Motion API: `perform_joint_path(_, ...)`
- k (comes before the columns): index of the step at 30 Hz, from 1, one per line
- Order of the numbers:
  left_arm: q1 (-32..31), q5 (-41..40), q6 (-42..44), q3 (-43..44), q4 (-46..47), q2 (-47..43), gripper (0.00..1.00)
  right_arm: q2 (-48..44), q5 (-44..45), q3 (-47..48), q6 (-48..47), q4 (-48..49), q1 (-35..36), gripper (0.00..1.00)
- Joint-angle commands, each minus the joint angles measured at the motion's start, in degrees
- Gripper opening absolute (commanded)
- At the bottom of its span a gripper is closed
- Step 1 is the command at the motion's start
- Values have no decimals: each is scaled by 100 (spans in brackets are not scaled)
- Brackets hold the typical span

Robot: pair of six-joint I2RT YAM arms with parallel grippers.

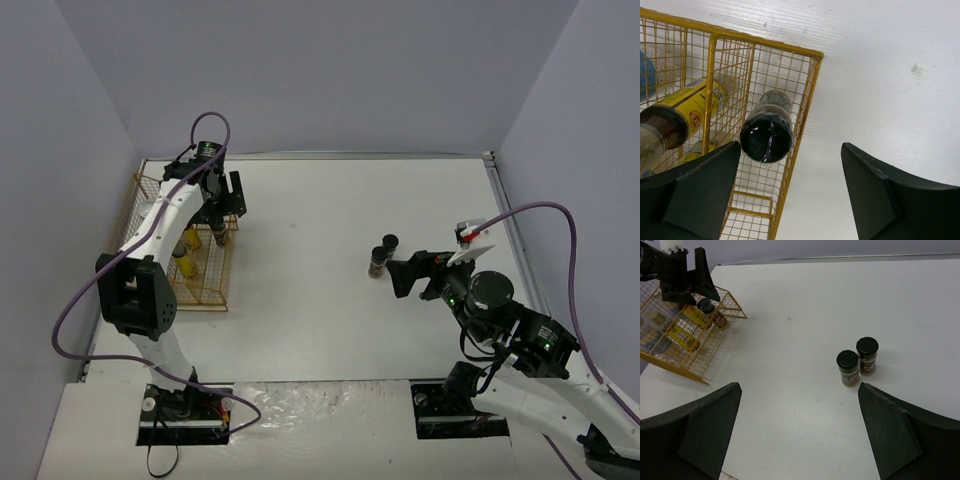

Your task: Organize the condiment bottles

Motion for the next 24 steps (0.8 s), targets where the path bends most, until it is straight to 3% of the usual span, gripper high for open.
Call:
perform_joint_path(1, -241, 301, -208, 647, -214, -540, 78, 199, 24, 123, -77, 316, -17, 100)
perform_joint_path(11, -1082, -103, -201, 617, -297, -769, 80, 200, 65, 154, -89, 310, -17, 100)
perform_joint_path(18, -2268, 598, 304, 438, 815, -579, 80, 120, 92, 257, -195, 312, -17, 100)
perform_joint_path(24, -3276, 1065, 1079, 778, 1625, 42, 80, -41, 54, 332, -273, 310, -17, 100)
